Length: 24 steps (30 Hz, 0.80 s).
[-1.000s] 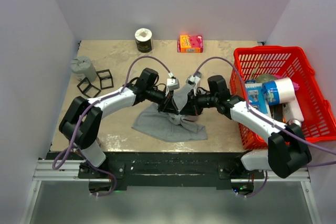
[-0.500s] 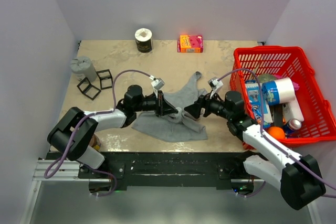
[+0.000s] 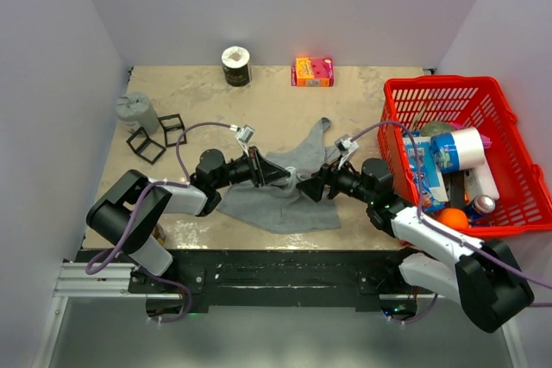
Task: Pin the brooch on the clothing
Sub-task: Adjust the clothing with brooches at the center of the board.
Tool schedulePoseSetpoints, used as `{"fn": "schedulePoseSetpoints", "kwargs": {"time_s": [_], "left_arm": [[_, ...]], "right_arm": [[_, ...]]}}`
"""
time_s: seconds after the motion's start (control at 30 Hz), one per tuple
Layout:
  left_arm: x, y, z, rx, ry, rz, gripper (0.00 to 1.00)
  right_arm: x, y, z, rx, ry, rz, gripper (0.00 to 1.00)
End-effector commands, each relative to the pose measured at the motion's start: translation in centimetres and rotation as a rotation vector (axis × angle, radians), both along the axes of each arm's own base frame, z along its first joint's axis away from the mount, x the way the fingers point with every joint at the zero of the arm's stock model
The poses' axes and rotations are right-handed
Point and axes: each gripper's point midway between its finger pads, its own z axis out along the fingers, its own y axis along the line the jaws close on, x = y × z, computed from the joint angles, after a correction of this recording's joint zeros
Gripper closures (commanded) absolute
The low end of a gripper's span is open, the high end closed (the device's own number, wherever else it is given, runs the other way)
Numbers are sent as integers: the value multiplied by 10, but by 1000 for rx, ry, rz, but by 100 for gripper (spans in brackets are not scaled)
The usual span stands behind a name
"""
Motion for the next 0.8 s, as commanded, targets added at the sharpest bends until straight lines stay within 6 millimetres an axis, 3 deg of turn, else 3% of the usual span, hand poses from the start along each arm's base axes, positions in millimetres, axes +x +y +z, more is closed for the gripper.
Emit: {"fn": "schedulePoseSetpoints", "kwargs": {"time_s": [0.0, 0.1, 0.13, 0.2, 0.23, 0.37, 0.4, 0.5, 0.77], "left_arm": [[1, 0, 30, -81, -81, -19, 100], [2, 0, 33, -83, -94, -27, 100], [3, 0, 33, -76, -102, -29, 100], [7, 1, 26, -49, -89, -1, 100], [9, 3, 26, -34, -115, 13, 100], [23, 12, 8, 67, -88, 114, 100], [26, 14, 6, 89, -86, 130, 100], [32, 17, 5, 139, -108, 159, 100], [33, 20, 27, 85, -149, 185, 100]], "right_arm": [[16, 12, 15, 28, -79, -8, 25], [21, 21, 12, 17, -80, 10, 35], [23, 22, 15, 25, -92, 8, 47], [24, 21, 18, 33, -98, -2, 60], [26, 19, 17, 26, -94, -22, 75], [25, 6, 24, 17, -113, -86, 99], [23, 2, 33, 28, -137, -103, 100], [22, -6, 36, 10, -149, -133, 100], [21, -6, 12, -20, -71, -136, 100]]}}
